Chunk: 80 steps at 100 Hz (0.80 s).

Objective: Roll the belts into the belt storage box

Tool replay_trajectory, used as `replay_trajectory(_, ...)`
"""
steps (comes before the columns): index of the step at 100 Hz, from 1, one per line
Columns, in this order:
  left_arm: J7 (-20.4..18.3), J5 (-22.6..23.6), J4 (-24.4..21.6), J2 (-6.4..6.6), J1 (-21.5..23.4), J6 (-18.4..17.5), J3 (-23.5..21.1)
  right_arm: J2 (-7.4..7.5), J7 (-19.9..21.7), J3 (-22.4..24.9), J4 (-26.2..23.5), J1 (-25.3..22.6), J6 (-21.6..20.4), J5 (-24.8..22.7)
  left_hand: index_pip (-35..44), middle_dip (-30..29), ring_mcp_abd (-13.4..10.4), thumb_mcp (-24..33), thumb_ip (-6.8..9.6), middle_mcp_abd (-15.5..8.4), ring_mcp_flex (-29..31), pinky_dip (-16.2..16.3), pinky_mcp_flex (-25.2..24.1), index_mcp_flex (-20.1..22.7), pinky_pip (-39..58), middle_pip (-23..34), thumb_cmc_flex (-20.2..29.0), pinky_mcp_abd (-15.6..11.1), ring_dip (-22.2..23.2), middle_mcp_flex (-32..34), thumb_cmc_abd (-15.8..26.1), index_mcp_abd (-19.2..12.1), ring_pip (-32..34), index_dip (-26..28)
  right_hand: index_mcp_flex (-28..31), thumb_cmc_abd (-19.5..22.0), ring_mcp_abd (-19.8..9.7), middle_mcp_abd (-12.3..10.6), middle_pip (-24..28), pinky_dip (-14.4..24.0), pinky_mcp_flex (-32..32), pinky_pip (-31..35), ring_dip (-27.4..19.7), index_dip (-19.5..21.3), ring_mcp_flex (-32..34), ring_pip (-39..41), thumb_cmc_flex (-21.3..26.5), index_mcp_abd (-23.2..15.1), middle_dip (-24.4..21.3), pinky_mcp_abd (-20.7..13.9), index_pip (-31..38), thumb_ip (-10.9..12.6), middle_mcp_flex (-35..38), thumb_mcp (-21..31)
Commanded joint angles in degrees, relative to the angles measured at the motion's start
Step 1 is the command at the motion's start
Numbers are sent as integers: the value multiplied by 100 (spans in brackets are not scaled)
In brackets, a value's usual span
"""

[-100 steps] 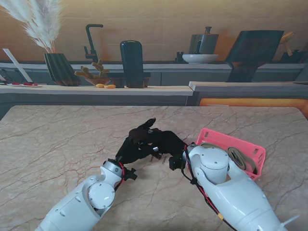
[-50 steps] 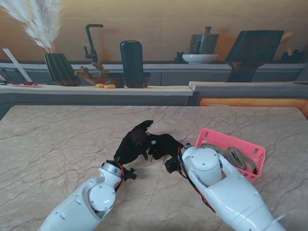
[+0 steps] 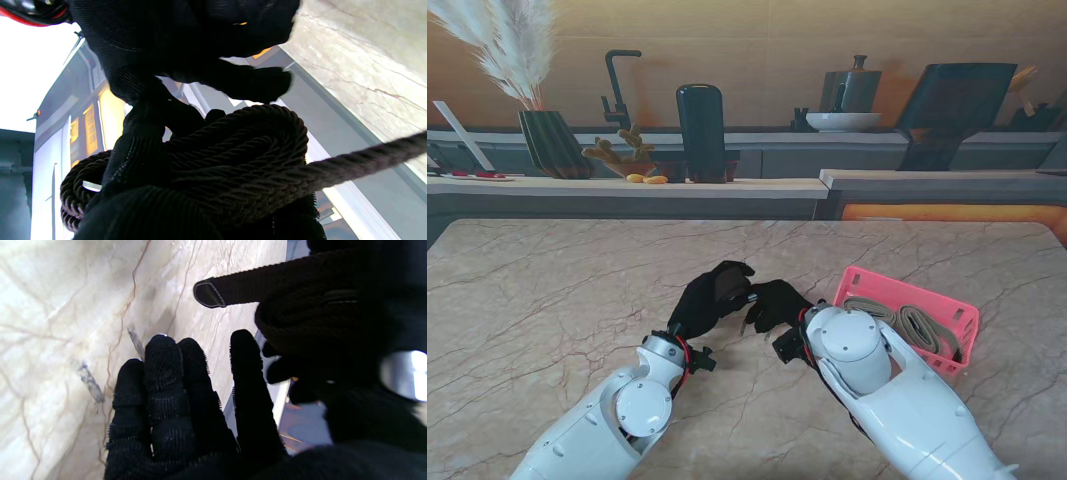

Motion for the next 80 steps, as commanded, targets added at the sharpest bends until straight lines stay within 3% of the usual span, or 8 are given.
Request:
replay_trajectory(1, 9, -43, -81, -72, -22, 66, -6, 31, -1, 66, -282, -202, -55, -7, 290, -28, -58, 426, 68, -117, 313, 120, 126, 235, 244, 244, 935, -50, 102, 495, 799, -180, 293, 9, 126, -344, 43, 121, 112, -91, 124, 289, -75, -294, 51, 88, 549, -116, -78, -80, 278, 62, 142, -33)
replay_trajectory(14, 59, -119, -74, -96, -20, 171, -53, 195, 78, 372, -683, -513, -239, -572, 450, 20, 77, 211, 65, -76, 727, 239, 441, 375, 596, 668, 926, 72, 211, 910, 909, -161, 770, -5, -369, -666, -21, 50, 132, -141, 192, 306, -117, -1247, 140, 64, 1418, -286, -87, -109, 1568, -156, 212, 58)
replay_trajectory(27, 100, -83, -29, -99, -52, 249, -68, 395, 333, 673, -1055, -835, -642, -1228, 393, 202, 181, 148, 70, -87, 1472, 433, 1072, 728, 1269, 1237, 670, 288, 416, 1567, 906, -54, 1466, -87, -449, -985, -97, -36, 29, -174, 213, 260, -198, -1378, 181, -97, 1633, -356, -131, -129, 1704, -226, 244, 399)
replay_trajectory(32, 114, -30, -48, -90, -52, 300, -68, 464, 443, 769, -1168, -941, -835, -1459, 399, 314, 192, 165, 78, -148, 1814, 493, 1362, 903, 1618, 1553, 546, 378, 487, 1837, 857, 30, 1817, -101, -431, -1202, -121, -68, -116, -237, 219, 145, -253, -1393, 177, -257, 1316, -305, -170, -129, 1525, -273, 246, 594)
replay_trajectory(38, 127, 64, -39, -75, -70, 339, -58, 528, 529, 850, -1270, -1041, -1096, -1728, 400, 418, 242, 174, 82, -144, 2245, 559, 1733, 1076, 1991, 1849, 461, 533, 549, 2125, 808, 143, 2175, -131, -127, -1381, -135, -89, -269, -273, 205, 51, -282, -529, 138, -422, 473, -86, -187, -123, 248, 43, 213, 1025)
replay_trajectory(42, 143, 144, -13, -65, -93, 357, -44, 549, 516, 875, -1320, -1089, -1256, -1906, 354, 476, 262, 180, 86, -157, 2479, 574, 1931, 1194, 2198, 2015, 390, 621, 565, 2273, 797, 188, 2386, -166, -86, -1298, -132, -88, -315, -270, 197, -4, -302, -104, 126, -488, 144, -3, -194, -91, -112, 161, 202, 740)
replay_trajectory(55, 169, 448, 110, -14, -205, 357, 28, 526, 142, 817, -1366, -1119, -1576, -2487, 180, 565, 348, 205, 92, -90, 2939, 548, 2343, 1347, 2550, 2257, 282, 885, 586, 2570, 760, 285, 2768, -226, -167, -596, 26, -15, -406, -265, 289, -42, -335, -55, 231, -560, -818, 174, -241, 54, -348, 162, 358, -32)
replay_trajectory(80, 107, 1236, 305, 181, -449, 246, 221, 471, -402, 515, -1138, -808, -1676, -3368, 6, 665, 330, 252, 132, -129, 2917, 469, 2301, 1413, 2585, 2332, 318, 894, 591, 2499, 627, 177, 2840, -291, -142, -179, 81, 13, -298, -232, 347, 122, -300, 20, 317, -391, -1273, 220, -227, 91, -451, 217, 457, -473)
